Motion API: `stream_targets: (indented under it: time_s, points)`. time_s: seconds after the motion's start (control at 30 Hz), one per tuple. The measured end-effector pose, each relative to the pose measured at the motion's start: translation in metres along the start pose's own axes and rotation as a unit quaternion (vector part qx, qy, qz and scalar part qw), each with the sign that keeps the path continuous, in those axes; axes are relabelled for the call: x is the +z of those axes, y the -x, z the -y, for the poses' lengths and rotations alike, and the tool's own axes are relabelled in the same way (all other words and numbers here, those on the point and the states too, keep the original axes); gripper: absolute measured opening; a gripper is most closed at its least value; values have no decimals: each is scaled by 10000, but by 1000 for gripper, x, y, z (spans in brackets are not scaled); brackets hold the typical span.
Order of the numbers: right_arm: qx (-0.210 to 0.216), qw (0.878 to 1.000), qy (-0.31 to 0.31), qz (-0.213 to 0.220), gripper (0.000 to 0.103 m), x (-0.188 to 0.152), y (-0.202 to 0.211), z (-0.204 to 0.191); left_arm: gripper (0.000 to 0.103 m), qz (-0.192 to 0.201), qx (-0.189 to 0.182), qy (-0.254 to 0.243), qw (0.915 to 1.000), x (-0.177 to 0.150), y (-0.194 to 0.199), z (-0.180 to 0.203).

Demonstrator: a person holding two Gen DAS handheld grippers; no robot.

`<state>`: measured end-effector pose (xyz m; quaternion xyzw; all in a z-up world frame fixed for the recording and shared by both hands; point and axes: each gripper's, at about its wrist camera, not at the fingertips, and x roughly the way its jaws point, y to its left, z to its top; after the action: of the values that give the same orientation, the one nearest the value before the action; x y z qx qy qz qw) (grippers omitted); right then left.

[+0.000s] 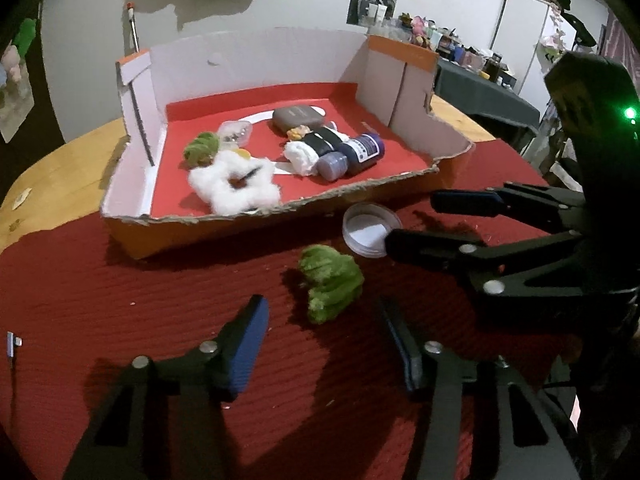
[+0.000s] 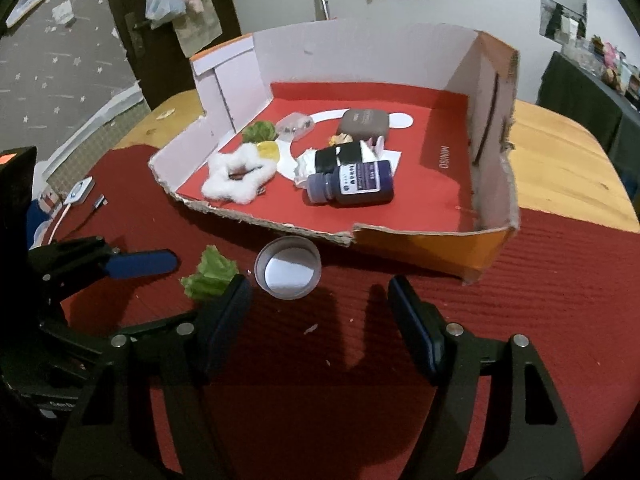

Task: Organize objects
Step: 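Close left gripper on the green fuzzy ball while right gripper grasps the clear lid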

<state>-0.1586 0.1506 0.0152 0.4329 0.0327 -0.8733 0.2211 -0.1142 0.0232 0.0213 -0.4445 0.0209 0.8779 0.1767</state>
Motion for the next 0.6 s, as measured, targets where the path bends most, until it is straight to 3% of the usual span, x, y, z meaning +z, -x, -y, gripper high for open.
stream_targets:
  time_s: [0.13, 0.43, 0.6]
  points:
    - [28, 9999, 94, -59, 67, 4, -6, -4, 46, -44, -7, 11, 10000, 2, -5, -1]
    - [55, 9995, 239, -200, 64, 10, -22, -11, 43, -30, -20, -54, 10000, 5, -11, 1]
    - [-32, 9996, 198, -222, 54, 10, -23, -8, 42, -7, -2, -99, 10000, 9, -14, 3]
